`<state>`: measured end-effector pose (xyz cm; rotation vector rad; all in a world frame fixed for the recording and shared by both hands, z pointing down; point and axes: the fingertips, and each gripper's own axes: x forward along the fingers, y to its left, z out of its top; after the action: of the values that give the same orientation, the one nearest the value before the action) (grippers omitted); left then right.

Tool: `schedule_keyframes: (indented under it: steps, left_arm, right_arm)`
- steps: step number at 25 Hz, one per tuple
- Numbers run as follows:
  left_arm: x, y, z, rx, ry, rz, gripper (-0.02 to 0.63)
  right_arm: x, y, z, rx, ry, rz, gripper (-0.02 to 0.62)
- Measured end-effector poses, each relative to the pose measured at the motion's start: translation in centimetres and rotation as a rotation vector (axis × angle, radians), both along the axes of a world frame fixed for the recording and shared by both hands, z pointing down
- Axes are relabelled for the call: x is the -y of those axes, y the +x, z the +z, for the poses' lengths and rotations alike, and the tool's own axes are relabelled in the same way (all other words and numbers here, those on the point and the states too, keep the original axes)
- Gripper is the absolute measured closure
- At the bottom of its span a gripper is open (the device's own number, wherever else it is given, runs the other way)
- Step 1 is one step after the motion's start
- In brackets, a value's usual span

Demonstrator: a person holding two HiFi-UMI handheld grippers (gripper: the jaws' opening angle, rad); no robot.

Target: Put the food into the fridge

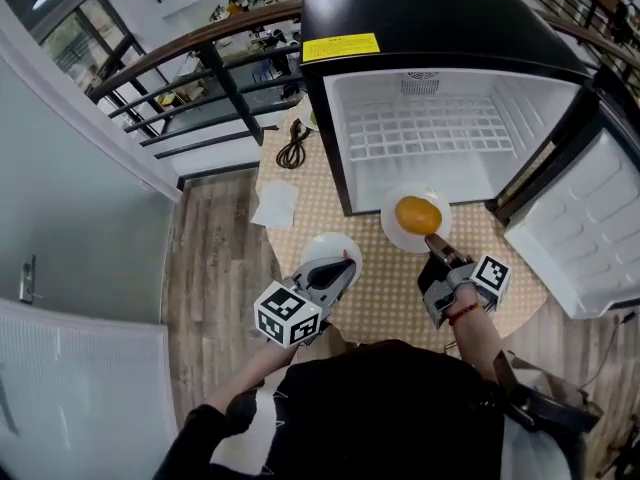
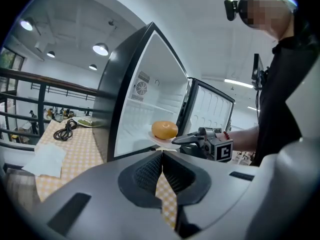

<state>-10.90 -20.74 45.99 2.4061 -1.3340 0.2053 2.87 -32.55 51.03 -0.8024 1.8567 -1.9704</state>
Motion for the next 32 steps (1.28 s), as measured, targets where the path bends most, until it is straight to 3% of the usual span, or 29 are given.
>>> schedule_keyframes:
  steps: [5,11,17,21,32]
  left_arm:
    - [1.8,0.5,1.2,-0.03,-0.036,0.038,0.592]
    - [3.0,0.3,1.9,-0.04,-0.025,0.066,0.592]
    - [3.0,-0.6,1.7,-0.077,-0.007,0.04,0.592]
    - [2.5,-0.6,1.6,-0.108,-0.01,0.03,0.592]
    - [3.2,-1.7,-0.4,-0.151,0.003,0.13,0.592]
  right_arm:
    - [1.8,-0.5,1.9,-0.018,-0.027,0.013,0.572]
    - [3.9,-2.7,2.4,-0.048,0.004,-0.002,0.572]
    - [4.3,-4.4,2.6,-0.053,0.017,-0.026,0.572]
    - [4.0,-4.5,2.7,-0.071,0.017,-0.003,0.573]
    - [4.4,-4.6,1.4,-0.114,0.026,0.128,0.573]
